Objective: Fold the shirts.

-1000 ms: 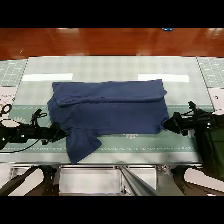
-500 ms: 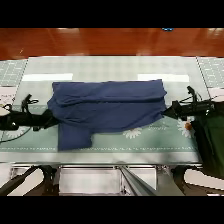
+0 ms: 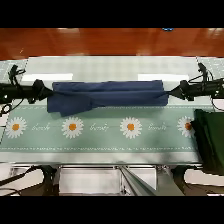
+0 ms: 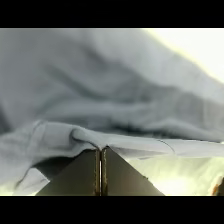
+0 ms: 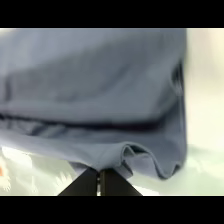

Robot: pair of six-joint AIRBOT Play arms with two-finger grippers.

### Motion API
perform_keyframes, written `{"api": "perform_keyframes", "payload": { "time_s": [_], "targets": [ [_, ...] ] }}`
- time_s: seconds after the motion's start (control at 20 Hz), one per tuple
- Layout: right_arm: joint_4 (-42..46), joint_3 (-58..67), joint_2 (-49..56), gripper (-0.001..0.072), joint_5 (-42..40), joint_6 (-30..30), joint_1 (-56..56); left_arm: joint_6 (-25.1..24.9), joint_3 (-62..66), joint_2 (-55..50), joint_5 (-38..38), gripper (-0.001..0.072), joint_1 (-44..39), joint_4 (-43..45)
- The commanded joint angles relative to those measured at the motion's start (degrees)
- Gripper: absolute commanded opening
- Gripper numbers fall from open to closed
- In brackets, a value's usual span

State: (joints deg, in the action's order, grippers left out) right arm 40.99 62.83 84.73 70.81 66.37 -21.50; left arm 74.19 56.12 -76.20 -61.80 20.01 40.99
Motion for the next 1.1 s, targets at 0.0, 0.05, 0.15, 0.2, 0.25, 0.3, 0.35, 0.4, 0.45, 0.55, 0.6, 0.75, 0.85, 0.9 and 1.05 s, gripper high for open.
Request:
{"api": "perform_keyframes", "payload": {
  "time_s": [0.0, 0.05, 0.15, 0.2, 0.25, 0.3, 0.35, 0.4, 0.45, 0.55, 0.6, 0.75, 0.85, 0.9, 1.05],
  "targets": [
    [-1.4, 5.7, 4.6, 0.0028, -1.8, 0.2, 1.4, 1.0, 9.9, -9.8, 0.3, 0.0020, -2.4, -2.1],
    [-1.5, 7.4, 6.8, 0.0028, -3.1, 0.4, 2.4, 1.0, 12.4, -13.0, 0.3, 0.0020, -3.3, -1.8],
    [-1.4, 11.3, 11.0, 0.0029, -5.3, 1.9, 4.2, 3.2, 15.5, -18.2, 0.1, 0.0020, -4.2, -1.9],
    [-1.4, 13.3, 12.9, 0.0029, -6.4, 2.5, 4.7, 3.7, 16.6, -20.2, 0.1, 0.0020, -4.8, -1.9],
    [-1.4, 15.4, 14.8, 0.0028, -6.6, 3.1, 5.2, 3.7, 17.4, -21.7, 0.2, 0.0020, -5.2, -1.9],
    [-1.4, 17.2, 16.5, 0.0029, -6.4, 3.5, 5.6, 3.7, 18.3, -23.0, 0.3, 0.0020, -5.6, -1.9],
    [-1.4, 18.5, 18.0, 0.0029, -6.3, 4.0, 5.8, 3.6, 19.0, -24.0, 0.3, 0.0020, -5.8, -2.0],
    [-1.2, 19.3, 19.2, 0.0029, -6.6, 5.0, 6.0, 3.6, 19.5, -24.8, 0.4, 0.0020, -5.9, -2.0],
    [-1.4, 19.4, 20.0, 0.0034, -7.5, 5.5, 6.0, 3.6, 19.6, -25.3, 0.6, 0.0024, -6.0, -2.0],
    [-1.1, 19.4, 20.7, 0.0412, -8.0, 5.7, 5.9, 3.0, 19.8, -25.2, -0.3, 0.0445, -5.7, -1.6],
    [-0.7, 19.4, 20.4, 0.0414, -7.7, 6.1, 5.3, 2.6, 20.5, -25.1, -1.3, 0.0509, -5.0, 0.0],
    [1.3, 19.4, 16.3, 0.0414, -3.3, 7.8, -0.2, 4.5, 22.1, -21.6, -4.7, 0.0509, -0.2, 1.4],
    [5.9, 19.2, 12.0, 0.0415, 0.5, 8.7, -5.2, 4.5, 22.0, -15.2, -2.6, 0.0508, 2.4, 5.5],
    [9.3, 18.7, 9.6, 0.0416, 1.5, 9.8, -7.3, 4.5, 21.1, -11.1, -0.1, 0.0508, 3.1, 8.1],
    [12.7, 10.2, 1.7, 0.0418, -2.9, 10.8, -12.4, 3.8, 13.9, 2.3, 8.2, 0.0508, 2.9, 12.0]
  ]
}}
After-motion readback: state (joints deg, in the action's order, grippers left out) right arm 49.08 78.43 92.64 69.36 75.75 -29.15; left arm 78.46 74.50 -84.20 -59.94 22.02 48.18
